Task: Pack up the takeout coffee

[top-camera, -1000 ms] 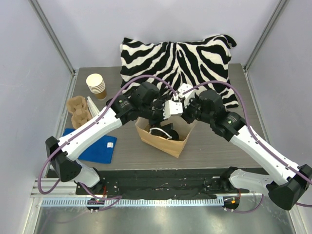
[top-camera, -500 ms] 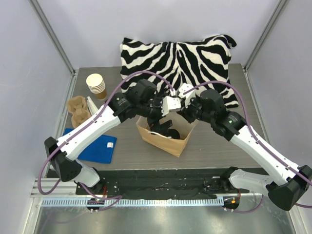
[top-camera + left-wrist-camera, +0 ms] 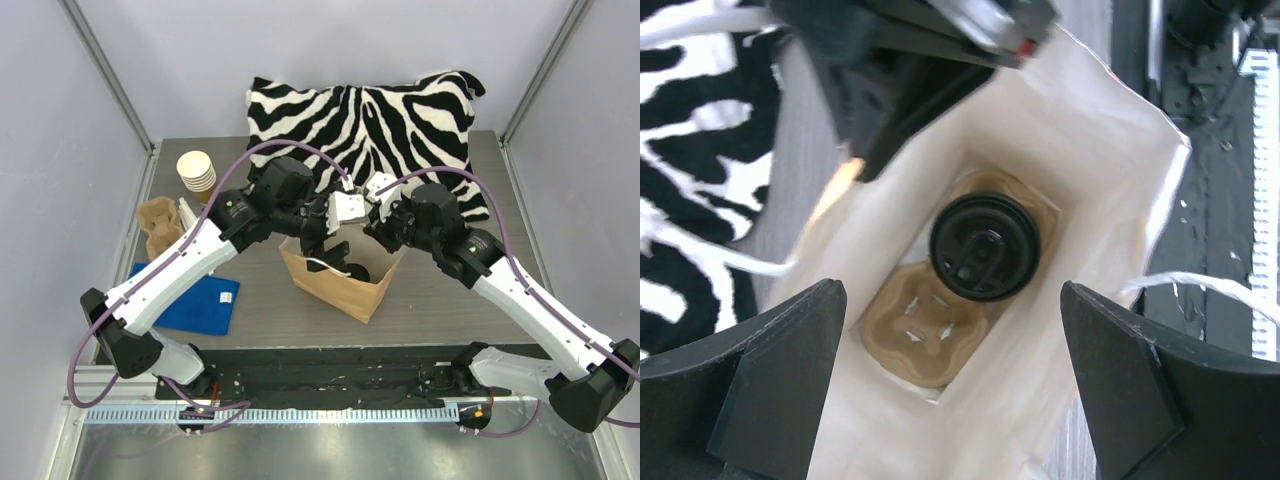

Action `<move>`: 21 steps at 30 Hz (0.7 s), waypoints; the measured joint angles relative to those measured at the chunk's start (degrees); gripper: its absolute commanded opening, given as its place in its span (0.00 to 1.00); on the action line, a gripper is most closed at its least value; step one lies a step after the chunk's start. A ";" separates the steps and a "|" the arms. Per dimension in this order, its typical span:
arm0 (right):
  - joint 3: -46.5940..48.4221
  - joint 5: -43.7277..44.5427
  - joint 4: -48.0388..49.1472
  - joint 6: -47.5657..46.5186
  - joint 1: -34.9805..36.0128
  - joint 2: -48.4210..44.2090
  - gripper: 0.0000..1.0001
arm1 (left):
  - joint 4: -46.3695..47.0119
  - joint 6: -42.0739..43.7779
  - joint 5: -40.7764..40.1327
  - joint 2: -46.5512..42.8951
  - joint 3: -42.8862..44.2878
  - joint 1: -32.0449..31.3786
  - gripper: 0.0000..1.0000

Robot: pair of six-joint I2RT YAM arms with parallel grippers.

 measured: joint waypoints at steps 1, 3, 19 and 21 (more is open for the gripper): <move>0.00 0.00 0.00 0.00 0.00 -0.02 0.01 | 0.39 -0.42 -0.46 0.02 0.15 0.17 0.93; 0.00 0.00 0.00 0.00 -0.02 -0.02 0.01 | 0.76 -1.68 -0.90 0.26 0.90 0.83 0.93; -0.02 0.00 -0.02 0.04 -0.37 0.00 0.01 | 13.38 -13.92 -8.85 -1.95 -4.11 2.93 1.00; -0.02 0.02 -0.02 0.09 -0.55 0.00 0.01 | 14.84 -15.45 -10.80 -2.73 -4.96 2.93 1.00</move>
